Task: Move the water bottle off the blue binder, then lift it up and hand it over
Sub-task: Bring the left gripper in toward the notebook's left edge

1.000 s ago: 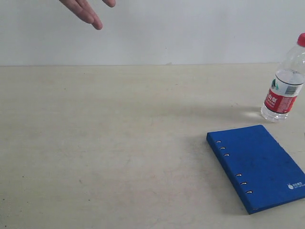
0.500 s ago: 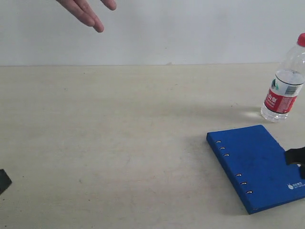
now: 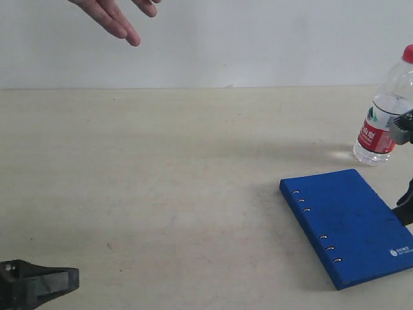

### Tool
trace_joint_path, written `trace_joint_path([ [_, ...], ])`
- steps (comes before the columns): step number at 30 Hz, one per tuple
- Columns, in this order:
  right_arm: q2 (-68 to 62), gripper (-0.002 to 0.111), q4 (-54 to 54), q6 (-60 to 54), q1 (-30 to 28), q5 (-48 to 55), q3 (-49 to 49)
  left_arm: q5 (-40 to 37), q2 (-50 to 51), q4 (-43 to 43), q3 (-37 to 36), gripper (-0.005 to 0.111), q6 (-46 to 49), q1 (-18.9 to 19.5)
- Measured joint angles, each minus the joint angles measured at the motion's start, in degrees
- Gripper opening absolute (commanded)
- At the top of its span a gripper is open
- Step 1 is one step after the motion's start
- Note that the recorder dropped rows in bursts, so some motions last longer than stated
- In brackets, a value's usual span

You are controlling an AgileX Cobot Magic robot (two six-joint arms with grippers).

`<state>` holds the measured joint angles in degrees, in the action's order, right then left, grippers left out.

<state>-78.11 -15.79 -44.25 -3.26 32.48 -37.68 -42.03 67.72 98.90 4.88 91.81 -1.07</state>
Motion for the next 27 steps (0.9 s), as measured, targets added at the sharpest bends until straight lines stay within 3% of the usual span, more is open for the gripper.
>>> trace_joint_path([
  [4,0.0,0.019,5.45,12.28,0.0,-1.38,0.0,-3.14,15.03,0.42,8.49,0.007,4.98,-2.1],
  [7,0.0,0.047,12.77,24.14,0.0,-1.38,0.0,-5.71,24.66,0.96,14.86,0.007,5.66,-7.75],
  [9,-0.39,0.057,14.33,29.48,0.0,-1.24,-0.03,-8.28,30.29,0.96,19.31,0.007,5.76,-12.86],
  [11,-1.95,0.053,14.2,30.94,0.0,-0.62,-0.03,-11.06,34.98,0.96,22.98,0.007,5.87,-16.71],
  [14,-5.91,0.052,12.57,31.4,0.0,-1.45,-0.41,-12.65,40.52,0.96,28.87,0.007,5.75,-19.03],
  [16,-7.98,0.052,11.03,30.87,0.0,-1.55,-1.29,-13.44,42.25,0.96,31.8,0.015,5.31,-19.27],
  [20,-13.82,0.052,0.7,22.02,-1.36,-1.35,-4.37,-15.07,46.31,0.96,38.34,0.045,1.65,-19.37],
  [23,-16.67,0.052,-12.58,11.71,-6.55,2.33,-6.61,-15.31,48.26,0.96,40.95,0.063,-1.34,-19.37],
  [27,-18.44,0.052,-28.7,-3.9,-16.87,10.06,-7.86,-15.4,49.92,0.96,42.47,0.065,-3.89,-19.37],
])
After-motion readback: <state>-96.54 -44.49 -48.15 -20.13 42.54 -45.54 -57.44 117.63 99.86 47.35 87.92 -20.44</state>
